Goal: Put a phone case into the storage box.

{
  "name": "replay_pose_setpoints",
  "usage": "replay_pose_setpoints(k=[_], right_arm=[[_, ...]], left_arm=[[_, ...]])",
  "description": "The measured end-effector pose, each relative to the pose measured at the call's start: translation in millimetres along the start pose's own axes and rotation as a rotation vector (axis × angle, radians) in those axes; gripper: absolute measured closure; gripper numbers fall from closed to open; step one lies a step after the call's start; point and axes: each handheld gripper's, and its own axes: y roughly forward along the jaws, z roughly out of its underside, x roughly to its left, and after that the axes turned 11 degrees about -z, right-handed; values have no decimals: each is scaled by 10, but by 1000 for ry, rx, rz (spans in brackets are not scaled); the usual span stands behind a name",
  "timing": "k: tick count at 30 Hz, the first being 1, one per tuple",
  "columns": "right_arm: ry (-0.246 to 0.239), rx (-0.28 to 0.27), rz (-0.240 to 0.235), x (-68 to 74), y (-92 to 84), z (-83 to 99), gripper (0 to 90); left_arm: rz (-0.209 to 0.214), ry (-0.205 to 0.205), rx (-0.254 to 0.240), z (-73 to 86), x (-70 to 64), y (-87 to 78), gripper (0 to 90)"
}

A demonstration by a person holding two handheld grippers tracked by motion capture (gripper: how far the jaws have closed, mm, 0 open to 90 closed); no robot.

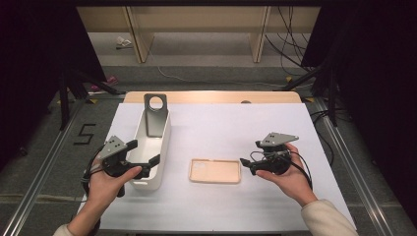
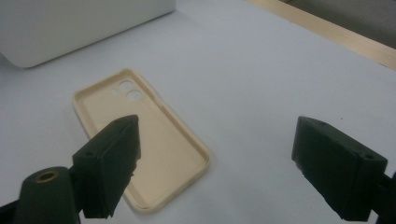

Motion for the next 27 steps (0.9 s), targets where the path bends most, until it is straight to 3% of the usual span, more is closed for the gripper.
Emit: replay_pose_setpoints(k=[4,9,10,12,13,17,18,19,26,27], right_arm=[[19,13,-8,-50,50,-20,167],[28,37,-12,-86,119,-35,289],[24,54,-7,-94,158,-45,424],[14,63,-15,-95,177,-54,467],[-11,93,-43,-82,230,-80,621],[-50,173,-94,0,389,-155,844],[-50,173,-94,0,389,-155,844],[-66,204,-123,56,511,-206,900],[-102,274,-185,220,872,-354,900],[-105,304,-197,281,1032,-403,900]], left_arm=[[6,-4,-4,11,-9,6,17],[18,-2,-12,1,-52,4,28],[17,-1,-11,1,-56,5,30],[13,-4,-9,5,-61,6,32],[12,-5,-10,5,-62,5,37],[7,-2,-11,11,-69,3,44],[7,-2,-11,11,-69,3,45],[9,-1,-10,12,-77,3,46],[15,4,-9,11,-91,1,50],[15,2,-6,19,-92,3,50]])
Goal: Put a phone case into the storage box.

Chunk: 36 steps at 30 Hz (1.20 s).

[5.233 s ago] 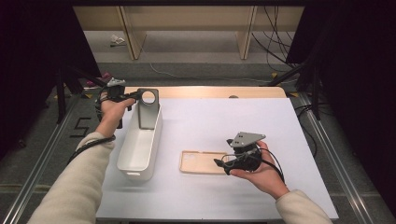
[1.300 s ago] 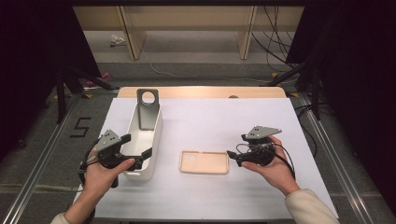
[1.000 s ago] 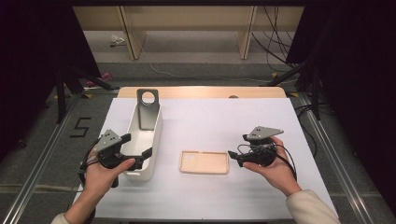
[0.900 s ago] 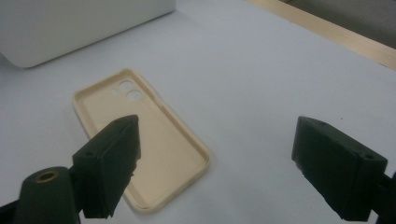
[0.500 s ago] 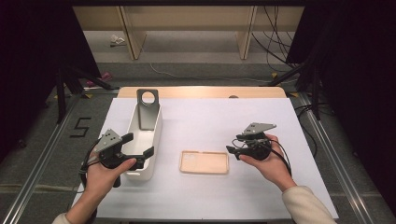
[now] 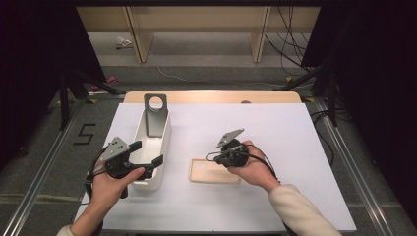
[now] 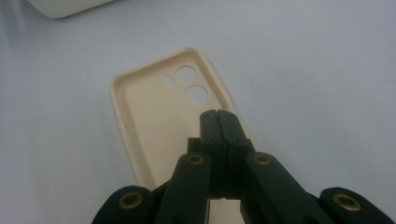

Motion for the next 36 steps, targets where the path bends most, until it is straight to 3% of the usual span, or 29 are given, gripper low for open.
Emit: replay_pose_setpoints(k=[6,12,26,36], right_arm=[[-23,55,-10,44,303,-183,900],[-11,75,-1,37,431,-231,900],[10,85,31,-19,515,-256,900],[65,83,68,-113,523,-248,900]], left_arm=[[1,2,-1,-2,-5,-2,52],[2,1,1,3,-2,4,53],[5,7,4,8,-17,7,56],[9,10,3,9,-28,8,60]])
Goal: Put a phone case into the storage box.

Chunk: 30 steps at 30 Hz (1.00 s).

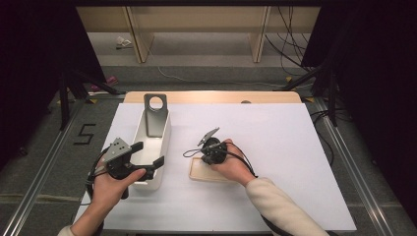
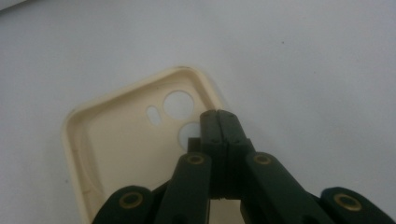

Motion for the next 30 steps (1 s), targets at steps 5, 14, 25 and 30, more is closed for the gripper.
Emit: replay_pose_setpoints(k=[5,14,25,30], right_arm=[[45,-7,34,-83,-28,15,900],[144,-19,89,-271,-124,91,900],[295,-24,155,-539,-304,247,900],[359,-24,182,-658,-398,343,900]], left_arm=[[2,3,2,1,-5,-1,62],[6,6,3,7,-21,4,64],[10,13,4,5,-37,-2,69],[9,15,4,8,-38,0,70]])
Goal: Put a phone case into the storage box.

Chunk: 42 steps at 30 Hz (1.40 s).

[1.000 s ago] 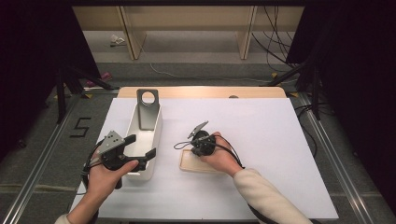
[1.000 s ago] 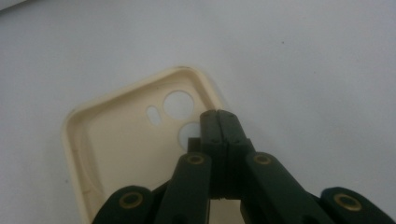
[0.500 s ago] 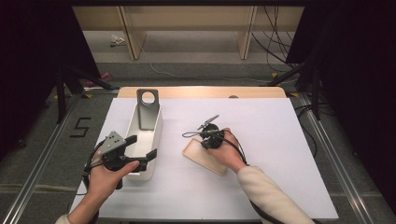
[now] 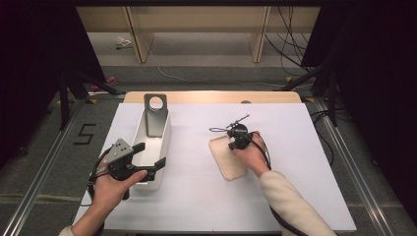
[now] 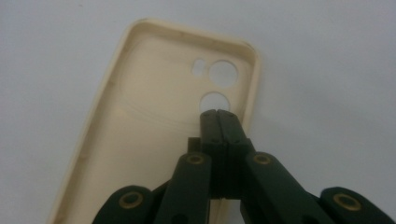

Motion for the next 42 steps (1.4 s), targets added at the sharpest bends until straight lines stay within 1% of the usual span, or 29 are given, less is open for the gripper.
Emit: replay_pose_setpoints(k=[2,3,6,10,13,14,17,18,19,21,23,24,25,27,28,29,30,31,34,35,36,37,38,39,40,41,42], right_arm=[[24,-1,0,-53,-28,22,900],[24,-1,0,-53,-28,22,900],[46,3,11,-108,-65,55,900],[66,9,19,-131,-87,70,900],[70,16,25,-144,-101,79,900],[87,21,28,-160,-116,90,900],[95,24,31,-179,-131,101,900],[108,27,36,-203,-150,115,900],[104,26,34,-215,-154,122,900],[117,28,33,-222,-166,132,900],[113,30,32,-226,-170,135,900],[87,25,31,-234,-183,148,890],[76,22,26,-232,-193,149,848],[38,23,19,-219,-241,149,758],[3,12,18,-207,-278,150,713],[-43,2,22,-196,-319,150,648],[-109,-6,18,-180,-370,149,573],[-139,-7,12,-168,-403,150,521],[-261,-18,-6,-124,-523,177,386],[-261,-18,-6,-124,-523,177,386],[-325,-16,-24,-84,-590,216,325],[-342,-8,-26,-70,-608,231,305],[-342,-8,-26,-70,-608,231,305],[-394,11,-43,-29,-641,281,275],[-410,21,-47,-17,-649,297,268],[-410,21,-47,-17,-649,297,268],[-454,45,-60,18,-656,345,256]], left_arm=[[0,0,0,2,2,0,71],[-1,1,1,2,3,0,71],[-1,2,2,3,2,1,72],[-2,3,0,3,0,-2,73],[-2,2,0,3,1,-2,74],[-2,2,-1,4,1,-3,74],[-2,2,-2,1,2,-4,75],[-2,1,-2,2,3,-4,75],[-2,1,-2,3,4,-4,75],[-2,1,-1,8,7,0,75],[-3,2,0,10,8,0,76],[-4,5,1,13,10,0,76],[-4,8,2,15,11,-1,77],[-4,15,2,16,10,-1,77],[-5,17,2,18,9,0,77],[-5,17,2,18,9,0,76],[-5,25,4,22,12,2,76],[-5,27,5,26,12,4,75],[-6,34,7,35,13,6,70],[-8,35,8,37,14,7,70],[-7,35,8,41,16,7,66],[-7,35,8,41,16,7,64],[-7,37,9,42,15,8,64],[-7,39,9,43,14,7,57],[-3,39,10,46,13,8,54],[-3,39,10,46,13,8,52],[-3,38,10,50,13,12,50]])
